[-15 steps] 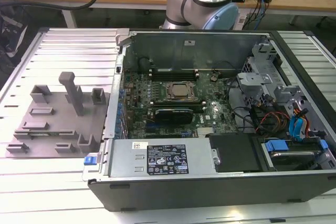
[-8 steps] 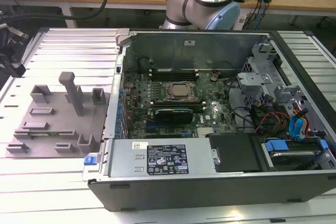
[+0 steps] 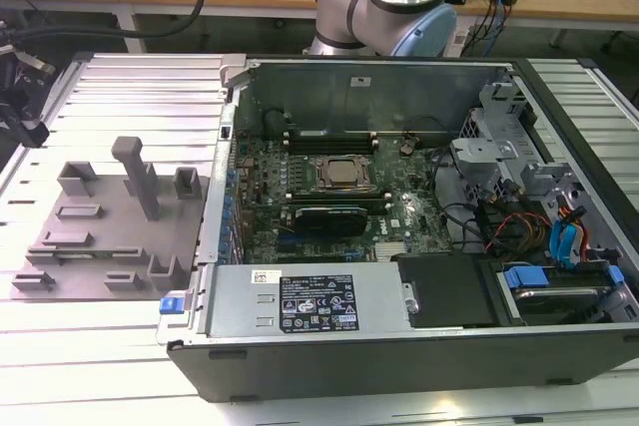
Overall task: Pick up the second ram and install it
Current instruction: 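Pick up the second ram and move it above second insertion slot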
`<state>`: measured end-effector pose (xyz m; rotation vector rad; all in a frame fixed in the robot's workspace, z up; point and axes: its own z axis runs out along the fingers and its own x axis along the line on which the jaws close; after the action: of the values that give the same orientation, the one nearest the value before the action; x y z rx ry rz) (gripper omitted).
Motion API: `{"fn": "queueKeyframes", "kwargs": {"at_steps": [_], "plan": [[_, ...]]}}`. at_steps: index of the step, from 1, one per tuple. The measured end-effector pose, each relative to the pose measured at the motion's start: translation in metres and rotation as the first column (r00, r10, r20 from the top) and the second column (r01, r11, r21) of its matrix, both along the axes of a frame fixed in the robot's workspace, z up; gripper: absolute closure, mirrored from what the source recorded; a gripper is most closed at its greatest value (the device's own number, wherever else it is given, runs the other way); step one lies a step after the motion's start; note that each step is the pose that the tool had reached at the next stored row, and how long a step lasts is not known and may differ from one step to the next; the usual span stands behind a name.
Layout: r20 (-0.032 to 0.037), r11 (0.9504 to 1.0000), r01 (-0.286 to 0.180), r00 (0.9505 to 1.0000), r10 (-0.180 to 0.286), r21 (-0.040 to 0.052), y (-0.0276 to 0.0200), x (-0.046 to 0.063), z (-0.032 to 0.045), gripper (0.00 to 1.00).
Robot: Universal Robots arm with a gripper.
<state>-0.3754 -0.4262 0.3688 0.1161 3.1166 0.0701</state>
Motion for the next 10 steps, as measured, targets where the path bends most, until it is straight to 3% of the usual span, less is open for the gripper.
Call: {"fn": "queueKeyframes", "kwargs": {"at_steps": [4, 7, 10], "plan": [[0.0, 1.0, -0.003, 1.0, 0.003, -0.0001, 0.0, 0.0, -0.0001, 0.92], [0.0, 0.9993, -0.037, 0.9993, 0.037, 0.0, 0.0, 0.0, -0.0001, 0.92], [0.0001, 0.995, -0.1, 0.995, 0.1, 0.0, 0.0, 0.0, -0.0001, 0.92]]}}
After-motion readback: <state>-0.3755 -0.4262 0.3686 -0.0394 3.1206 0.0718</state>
